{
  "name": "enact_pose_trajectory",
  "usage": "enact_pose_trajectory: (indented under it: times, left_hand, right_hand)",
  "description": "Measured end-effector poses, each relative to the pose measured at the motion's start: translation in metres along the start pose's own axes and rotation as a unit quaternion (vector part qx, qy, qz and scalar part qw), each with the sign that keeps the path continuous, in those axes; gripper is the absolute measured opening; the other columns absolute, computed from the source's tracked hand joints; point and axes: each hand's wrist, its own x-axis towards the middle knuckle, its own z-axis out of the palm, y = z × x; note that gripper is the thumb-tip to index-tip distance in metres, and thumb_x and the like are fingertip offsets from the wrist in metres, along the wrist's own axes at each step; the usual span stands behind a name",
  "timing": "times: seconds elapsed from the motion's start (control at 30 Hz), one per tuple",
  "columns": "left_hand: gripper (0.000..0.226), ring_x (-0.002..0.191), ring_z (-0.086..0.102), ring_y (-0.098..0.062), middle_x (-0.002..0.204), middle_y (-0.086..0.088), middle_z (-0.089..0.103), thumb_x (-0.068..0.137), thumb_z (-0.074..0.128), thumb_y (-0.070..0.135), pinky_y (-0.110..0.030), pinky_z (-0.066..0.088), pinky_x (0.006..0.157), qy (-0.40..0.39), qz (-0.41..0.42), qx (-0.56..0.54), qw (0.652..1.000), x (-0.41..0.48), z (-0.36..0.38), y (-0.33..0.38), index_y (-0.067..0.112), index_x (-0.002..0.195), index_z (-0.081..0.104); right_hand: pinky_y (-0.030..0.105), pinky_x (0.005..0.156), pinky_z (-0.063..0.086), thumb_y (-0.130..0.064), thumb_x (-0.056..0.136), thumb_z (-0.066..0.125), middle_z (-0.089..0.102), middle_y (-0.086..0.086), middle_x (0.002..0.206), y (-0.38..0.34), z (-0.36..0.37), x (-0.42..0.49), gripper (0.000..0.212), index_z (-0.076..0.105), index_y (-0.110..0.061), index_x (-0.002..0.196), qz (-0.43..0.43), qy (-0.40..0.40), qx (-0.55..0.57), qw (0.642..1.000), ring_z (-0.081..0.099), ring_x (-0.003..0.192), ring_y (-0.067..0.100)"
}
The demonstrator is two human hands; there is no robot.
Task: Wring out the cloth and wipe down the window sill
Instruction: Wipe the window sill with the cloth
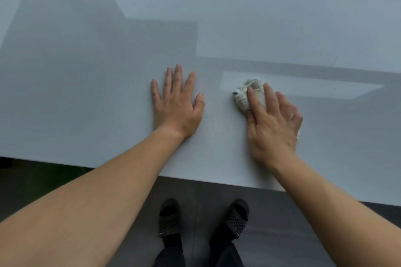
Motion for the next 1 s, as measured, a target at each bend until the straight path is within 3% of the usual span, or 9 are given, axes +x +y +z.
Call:
enact_pose_trajectory:
  times: [0.07,0.17,0.23,0.47,0.67,0.8,0.87,0.93,1.0]
  left_hand:
    - [0.067,0.152,-0.004,-0.018,0.166,-0.003,0.004,0.092,0.022,0.053,-0.054,-0.007,0.119,0.005,-0.002,0.0,1.0,-0.001,0.0,0.0,0.03,0.155,0.018]
    - [0.066,0.152,-0.005,-0.017,0.166,-0.002,0.004,0.092,0.022,0.054,-0.053,-0.007,0.12,0.008,-0.004,0.002,1.0,-0.001,0.0,0.0,0.033,0.155,0.016]
    - [0.066,0.152,-0.004,-0.017,0.166,-0.002,0.004,0.092,0.022,0.054,-0.053,-0.006,0.12,0.008,-0.004,0.005,1.0,0.0,0.0,0.001,0.033,0.154,0.017]
    - [0.066,0.152,-0.005,-0.018,0.166,-0.002,0.002,0.092,0.022,0.054,-0.054,-0.005,0.12,0.0,-0.007,0.016,1.0,0.001,-0.003,0.002,0.033,0.154,0.017]
    - [0.067,0.152,-0.005,-0.02,0.166,-0.003,0.002,0.091,0.023,0.053,-0.055,-0.004,0.119,-0.006,-0.004,0.02,1.0,0.001,-0.005,0.003,0.033,0.154,0.017]
    - [0.066,0.152,0.0,-0.023,0.165,-0.006,0.008,0.09,0.025,0.052,-0.057,-0.004,0.119,-0.014,0.002,0.012,1.0,0.003,-0.007,0.003,0.032,0.153,0.023]
    - [0.063,0.148,0.019,-0.031,0.158,-0.012,0.028,0.087,0.033,0.049,-0.062,0.001,0.118,0.003,0.004,0.002,1.0,0.006,-0.012,0.003,0.027,0.146,0.04]
    - [0.056,0.133,0.04,-0.037,0.139,-0.016,0.048,0.084,0.042,0.045,-0.066,0.009,0.115,0.043,-0.001,-0.016,0.999,0.022,-0.02,0.004,0.02,0.132,0.055]
    - [0.054,0.128,0.043,-0.037,0.133,-0.017,0.049,0.085,0.045,0.04,-0.065,0.01,0.116,0.054,-0.009,-0.039,0.998,0.048,-0.027,0.007,0.016,0.132,0.055]
  right_hand:
    - [0.049,0.112,0.013,-0.037,0.098,0.043,0.024,0.001,0.161,-0.009,0.003,-0.007,0.055,0.029,-0.041,0.151,-0.025,-0.001,-0.011,1.0,0.022,0.145,0.03]
    - [0.049,0.112,0.017,-0.036,0.092,0.051,0.03,0.0,0.159,-0.009,0.005,-0.027,0.061,0.033,-0.041,0.15,-0.166,-0.017,-0.028,0.986,0.028,0.143,0.03]
    - [0.047,0.111,0.019,-0.039,0.092,0.049,0.034,-0.001,0.158,0.006,-0.001,-0.011,0.058,0.036,-0.042,0.148,-0.21,-0.03,-0.023,0.977,0.031,0.141,0.03]
    - [0.048,0.115,0.008,-0.037,0.101,0.035,0.017,-0.002,0.163,-0.003,-0.003,0.07,0.052,0.023,-0.044,0.151,0.02,-0.015,-0.002,1.0,0.016,0.147,0.027]
    - [0.045,0.111,0.016,-0.04,0.095,0.045,0.033,0.0,0.158,0.003,-0.003,0.069,0.054,0.037,-0.042,0.148,-0.167,-0.024,-0.009,0.986,0.031,0.141,0.031]
    - [0.045,0.113,0.013,-0.043,0.099,0.036,0.024,-0.003,0.161,0.018,-0.007,0.132,0.05,0.029,-0.046,0.149,-0.041,-0.014,-0.001,0.999,0.023,0.144,0.028]
    - [0.048,0.115,0.011,-0.041,0.099,0.036,0.02,-0.004,0.163,0.003,-0.005,0.139,0.051,0.026,-0.046,0.149,-0.002,-0.012,0.001,1.0,0.019,0.146,0.027]
    - [0.049,0.114,0.013,-0.038,0.097,0.041,0.023,-0.002,0.162,-0.011,-0.002,0.125,0.054,0.029,-0.044,0.149,-0.072,-0.01,-0.003,0.997,0.022,0.145,0.029]
    - [0.048,0.113,0.017,-0.04,0.097,0.041,0.028,-0.002,0.16,-0.008,-0.001,0.115,0.053,0.032,-0.044,0.149,-0.171,-0.021,-0.011,0.985,0.027,0.143,0.03]
